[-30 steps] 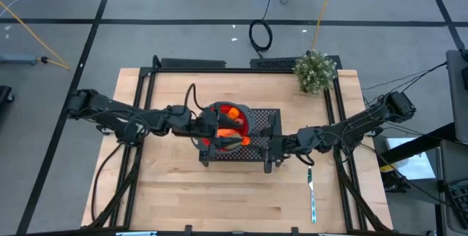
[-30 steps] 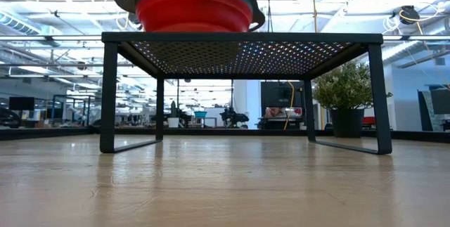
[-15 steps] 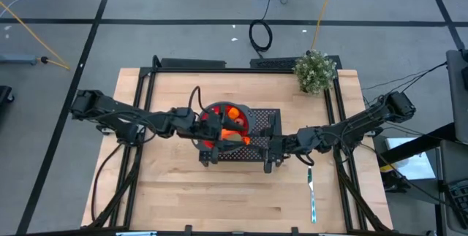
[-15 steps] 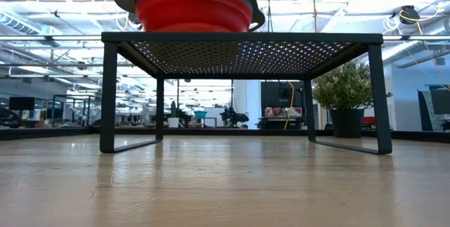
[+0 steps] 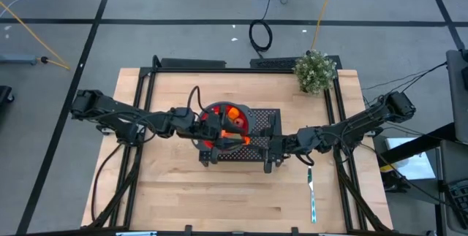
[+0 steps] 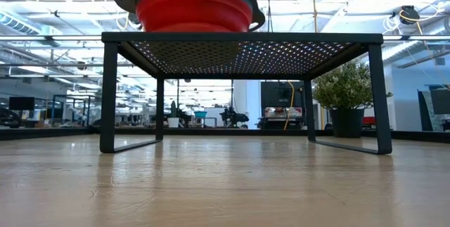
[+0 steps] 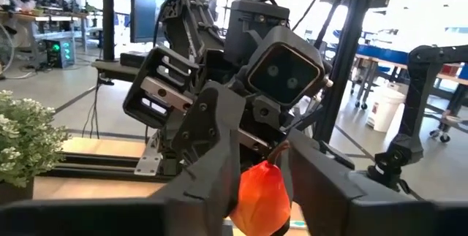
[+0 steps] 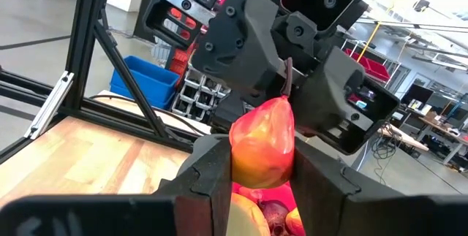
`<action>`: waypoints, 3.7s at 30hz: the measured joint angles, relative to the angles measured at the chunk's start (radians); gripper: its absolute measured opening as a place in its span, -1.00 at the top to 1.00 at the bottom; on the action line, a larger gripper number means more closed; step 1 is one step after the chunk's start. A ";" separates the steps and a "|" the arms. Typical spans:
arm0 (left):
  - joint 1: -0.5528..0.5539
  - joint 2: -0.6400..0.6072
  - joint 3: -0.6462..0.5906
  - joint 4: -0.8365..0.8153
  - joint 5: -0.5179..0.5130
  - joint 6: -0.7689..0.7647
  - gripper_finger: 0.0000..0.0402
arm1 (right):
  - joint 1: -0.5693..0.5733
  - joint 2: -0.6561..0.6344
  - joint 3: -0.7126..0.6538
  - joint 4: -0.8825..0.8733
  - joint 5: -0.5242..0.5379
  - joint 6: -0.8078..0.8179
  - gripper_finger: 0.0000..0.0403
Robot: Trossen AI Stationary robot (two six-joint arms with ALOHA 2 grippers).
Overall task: Pick & Place Fruit
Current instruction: Put the orange pear into the bowl on the shelf
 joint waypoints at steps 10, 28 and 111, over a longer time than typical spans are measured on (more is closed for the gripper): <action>0.020 0.000 0.000 0.001 0.067 -0.018 0.95 | 0.000 0.000 0.000 -0.002 0.002 0.003 0.45; 0.026 0.000 0.000 -0.007 0.075 -0.043 1.00 | 0.000 -0.001 0.000 -0.010 0.003 0.162 0.17; 0.078 -0.240 0.000 -0.957 -0.293 -0.489 1.00 | 0.107 -0.135 0.000 -0.246 -0.002 0.290 0.99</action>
